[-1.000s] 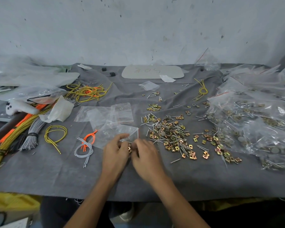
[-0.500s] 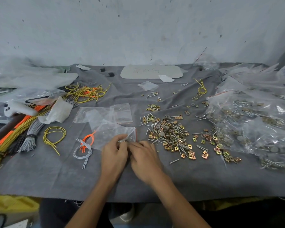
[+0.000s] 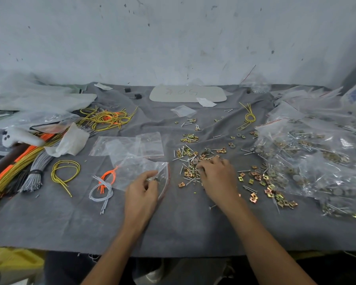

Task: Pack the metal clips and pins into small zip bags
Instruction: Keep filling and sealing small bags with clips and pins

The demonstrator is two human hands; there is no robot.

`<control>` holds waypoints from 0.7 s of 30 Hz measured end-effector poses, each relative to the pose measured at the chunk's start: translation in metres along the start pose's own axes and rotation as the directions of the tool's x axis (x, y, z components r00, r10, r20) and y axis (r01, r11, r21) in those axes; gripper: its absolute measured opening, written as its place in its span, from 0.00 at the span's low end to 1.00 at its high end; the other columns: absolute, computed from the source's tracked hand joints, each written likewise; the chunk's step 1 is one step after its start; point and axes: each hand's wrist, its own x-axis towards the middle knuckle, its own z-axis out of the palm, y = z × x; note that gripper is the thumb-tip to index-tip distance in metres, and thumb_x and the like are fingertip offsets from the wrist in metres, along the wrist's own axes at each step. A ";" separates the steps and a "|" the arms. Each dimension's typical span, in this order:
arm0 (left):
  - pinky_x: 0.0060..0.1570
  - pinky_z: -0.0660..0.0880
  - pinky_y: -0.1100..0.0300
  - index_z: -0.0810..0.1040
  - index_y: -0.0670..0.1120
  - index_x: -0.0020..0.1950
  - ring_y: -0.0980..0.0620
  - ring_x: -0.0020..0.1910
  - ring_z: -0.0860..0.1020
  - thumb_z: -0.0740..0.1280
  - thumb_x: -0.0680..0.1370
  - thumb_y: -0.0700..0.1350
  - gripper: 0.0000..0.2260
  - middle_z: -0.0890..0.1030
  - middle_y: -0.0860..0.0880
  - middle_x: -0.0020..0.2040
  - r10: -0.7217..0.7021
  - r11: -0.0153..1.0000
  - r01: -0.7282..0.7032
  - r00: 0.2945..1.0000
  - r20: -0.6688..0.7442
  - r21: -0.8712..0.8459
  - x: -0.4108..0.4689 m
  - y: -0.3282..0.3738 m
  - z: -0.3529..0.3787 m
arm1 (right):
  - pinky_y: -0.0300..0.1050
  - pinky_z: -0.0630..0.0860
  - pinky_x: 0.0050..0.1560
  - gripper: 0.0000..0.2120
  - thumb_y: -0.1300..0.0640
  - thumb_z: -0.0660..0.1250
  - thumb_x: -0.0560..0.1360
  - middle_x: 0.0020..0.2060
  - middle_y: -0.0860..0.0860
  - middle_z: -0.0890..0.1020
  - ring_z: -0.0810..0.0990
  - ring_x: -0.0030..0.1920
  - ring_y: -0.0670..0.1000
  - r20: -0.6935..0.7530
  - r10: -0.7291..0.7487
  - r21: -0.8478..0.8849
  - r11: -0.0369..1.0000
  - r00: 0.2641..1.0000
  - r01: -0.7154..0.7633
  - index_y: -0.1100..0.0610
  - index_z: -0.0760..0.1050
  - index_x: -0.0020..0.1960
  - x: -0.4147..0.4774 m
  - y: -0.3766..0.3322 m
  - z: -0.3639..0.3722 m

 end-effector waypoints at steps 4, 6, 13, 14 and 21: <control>0.49 0.80 0.50 0.82 0.57 0.53 0.51 0.43 0.83 0.62 0.72 0.50 0.13 0.85 0.51 0.42 0.000 1.000 0.000 1.000 -0.006 0.007 -0.001 0.003 -0.001 | 0.49 0.68 0.54 0.02 0.53 0.62 0.81 0.52 0.49 0.79 0.73 0.53 0.54 -0.073 -0.007 0.090 0.996 0.997 0.014 0.50 0.73 0.53 -0.002 -0.008 0.001; 0.48 0.80 0.50 0.82 0.56 0.53 0.51 0.43 0.83 0.62 0.72 0.50 0.13 0.85 0.51 0.42 -0.004 1.000 0.004 1.000 -0.005 0.006 -0.001 0.003 -0.001 | 0.49 0.70 0.51 0.01 0.56 0.65 0.79 0.46 0.48 0.80 0.75 0.49 0.53 -0.120 -0.044 0.301 0.950 0.992 0.078 0.53 0.74 0.49 -0.009 -0.021 0.003; 0.49 0.81 0.45 0.82 0.54 0.54 0.54 0.42 0.83 0.61 0.71 0.50 0.16 0.86 0.54 0.41 -0.028 1.000 0.028 1.000 0.003 0.003 -0.002 0.006 -0.001 | 0.49 0.75 0.50 0.03 0.57 0.68 0.76 0.45 0.47 0.83 0.79 0.48 0.51 0.011 -0.113 0.580 0.810 0.993 0.086 0.52 0.76 0.50 -0.040 -0.082 0.028; 0.50 0.81 0.45 0.82 0.54 0.54 0.53 0.44 0.84 0.61 0.71 0.49 0.16 0.86 0.53 0.42 -0.027 1.000 0.027 1.000 0.004 0.003 -0.002 0.005 -0.001 | 0.50 0.74 0.50 0.03 0.56 0.67 0.77 0.46 0.49 0.83 0.79 0.49 0.53 0.032 -0.109 0.568 0.820 0.994 0.072 0.52 0.76 0.50 -0.040 -0.084 0.030; 0.45 0.80 0.48 0.81 0.59 0.50 0.54 0.38 0.83 0.61 0.71 0.49 0.13 0.85 0.54 0.37 -0.027 1.000 0.027 1.000 0.003 -0.007 -0.002 0.005 -0.001 | 0.49 0.74 0.54 0.10 0.59 0.65 0.78 0.50 0.50 0.83 0.78 0.53 0.54 0.052 -0.261 0.461 0.862 0.964 0.209 0.52 0.82 0.55 -0.022 -0.067 0.025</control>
